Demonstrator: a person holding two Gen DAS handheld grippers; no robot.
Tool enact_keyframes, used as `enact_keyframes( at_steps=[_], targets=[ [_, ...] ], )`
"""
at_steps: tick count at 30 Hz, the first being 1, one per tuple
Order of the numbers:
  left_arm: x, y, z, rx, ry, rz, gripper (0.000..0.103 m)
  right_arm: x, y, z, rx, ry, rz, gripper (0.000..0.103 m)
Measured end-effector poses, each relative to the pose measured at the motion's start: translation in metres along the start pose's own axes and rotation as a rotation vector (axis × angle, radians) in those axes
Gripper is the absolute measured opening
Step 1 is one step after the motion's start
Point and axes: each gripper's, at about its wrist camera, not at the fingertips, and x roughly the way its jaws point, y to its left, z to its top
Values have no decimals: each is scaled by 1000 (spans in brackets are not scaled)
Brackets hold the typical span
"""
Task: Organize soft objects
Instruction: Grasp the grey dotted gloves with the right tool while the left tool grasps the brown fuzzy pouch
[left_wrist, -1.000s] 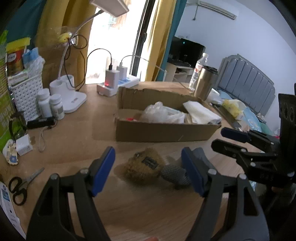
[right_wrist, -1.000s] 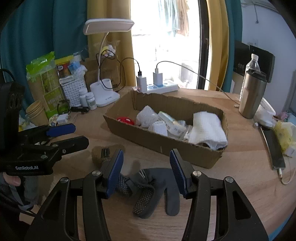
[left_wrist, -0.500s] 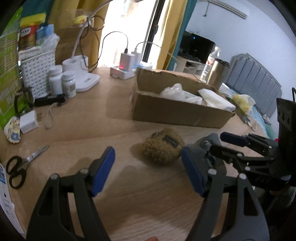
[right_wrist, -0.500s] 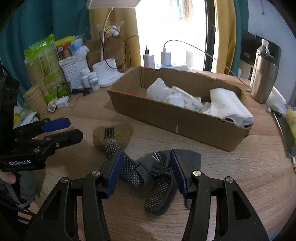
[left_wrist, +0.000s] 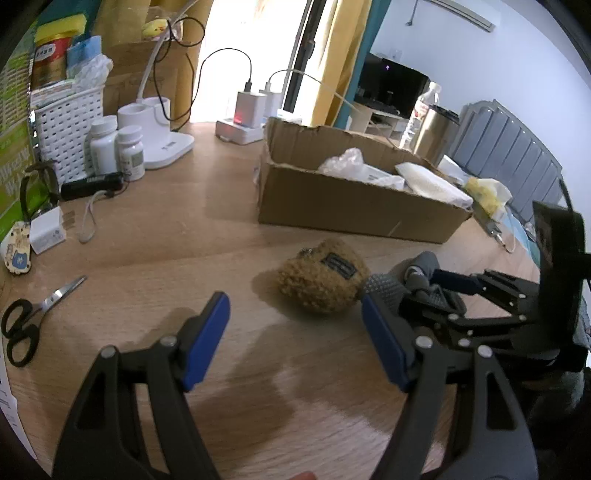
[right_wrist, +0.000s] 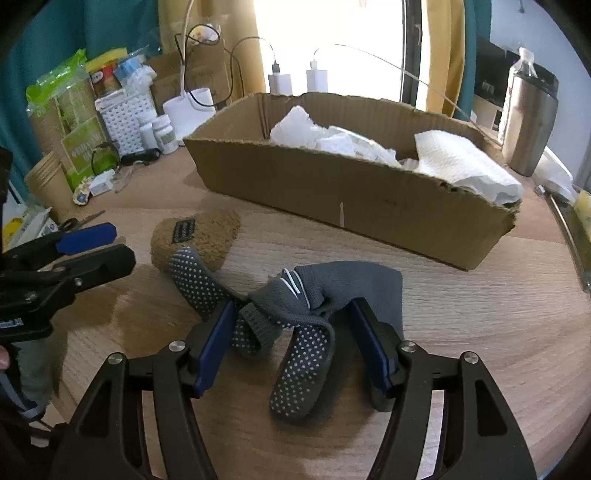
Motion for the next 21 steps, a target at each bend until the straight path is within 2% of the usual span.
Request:
enact_keyframes(
  at_steps=[5,7,9,12,21],
  targets=[
    [2,0,2,1,4,8,76,1,0,1,-15,-3,-1,67],
    [3,-1,3,4,6,8,76,-1,-1,0,-24,-5,7,60],
    [5,-4,4,12,9,4,76,-3,-4,-1,-27,-7,14,45],
    [10,-9,7,21,16,0,76,-6,-9,-3,-20,-12,17,32],
    [29,-27,17,58,40,-3,76,-14,-31,-5,7,-32,13,28]
  ],
)
